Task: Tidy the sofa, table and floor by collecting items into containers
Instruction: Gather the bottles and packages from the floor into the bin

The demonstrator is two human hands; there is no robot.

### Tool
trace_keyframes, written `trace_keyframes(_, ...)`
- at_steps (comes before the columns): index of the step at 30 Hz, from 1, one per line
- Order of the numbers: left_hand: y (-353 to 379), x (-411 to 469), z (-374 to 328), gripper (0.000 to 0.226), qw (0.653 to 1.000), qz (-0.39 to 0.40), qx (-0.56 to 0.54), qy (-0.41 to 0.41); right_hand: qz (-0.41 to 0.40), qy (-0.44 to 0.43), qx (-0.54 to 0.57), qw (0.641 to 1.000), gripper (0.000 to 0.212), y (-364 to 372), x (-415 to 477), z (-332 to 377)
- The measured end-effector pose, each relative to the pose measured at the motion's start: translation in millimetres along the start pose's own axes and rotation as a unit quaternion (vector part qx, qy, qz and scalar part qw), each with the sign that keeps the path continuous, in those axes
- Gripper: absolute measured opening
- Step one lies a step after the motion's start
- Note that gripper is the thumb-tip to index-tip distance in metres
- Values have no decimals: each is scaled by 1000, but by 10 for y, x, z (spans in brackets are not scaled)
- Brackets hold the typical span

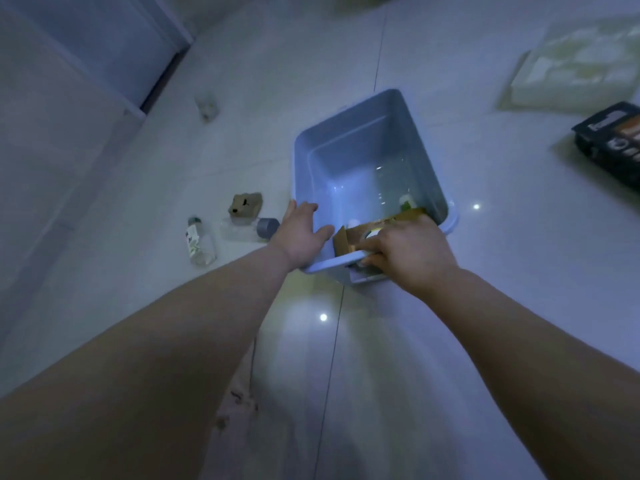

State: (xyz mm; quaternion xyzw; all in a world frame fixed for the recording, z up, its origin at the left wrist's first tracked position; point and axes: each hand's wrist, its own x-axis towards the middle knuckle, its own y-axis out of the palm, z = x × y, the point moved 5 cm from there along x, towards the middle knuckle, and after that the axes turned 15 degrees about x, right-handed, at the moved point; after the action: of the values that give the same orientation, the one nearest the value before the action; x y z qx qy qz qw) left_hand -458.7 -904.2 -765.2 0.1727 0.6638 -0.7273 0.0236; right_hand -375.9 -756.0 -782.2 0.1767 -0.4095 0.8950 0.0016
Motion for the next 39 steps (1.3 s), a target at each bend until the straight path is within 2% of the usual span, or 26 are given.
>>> trace_keyframes(4, -11, 320, 81, 61, 998, -34, 13, 53, -24, 8, -31, 999, 10, 17, 191, -42)
trace_keyframes(8, -103, 707, 198, 59, 992, -73, 25, 104, 29, 50, -12, 998, 9, 164, 584, -107)
trace_keyframes(12, -217, 1186, 343, 62, 988, -35, 72, 130, 52, 113, -16, 992, 12, 283, 1048, -220)
trace_keyframes(17, -420, 1924, 571, 62, 992, -37, 42, 117, 52, 143, -28, 988, 10, 464, 1756, -198)
trace_keyframes(22, -492, 2692, 843, 50, 989, -136, 18, 61, 44, 150, -24, 987, 24, 751, 2497, -385)
trace_keyframes(24, -505, 2880, 942, 48, 988, -146, 10, 51, 45, 175, -3, 984, 28, 802, 2681, -400)
trace_keyframes(29, -565, 2997, 1013, 47, 985, -143, 3, 99, 75, 247, 9, 966, 25, 832, 2855, -307)
trace_keyframes(32, -601, 3135, 1116, 45, 983, -152, -28, 100, 100, 231, 1, 968, 25, 924, 3000, -292)
trace_keyframes(35, -605, 3140, 1173, 45, 978, -153, -69, 121, 83, 199, -27, 976, 26, 959, 3136, -241)
trace_keyframes(39, -714, 3134, 1404, 41, 954, -161, -224, 120, 73, 166, -24, 983, 27, 1093, 3385, -121)
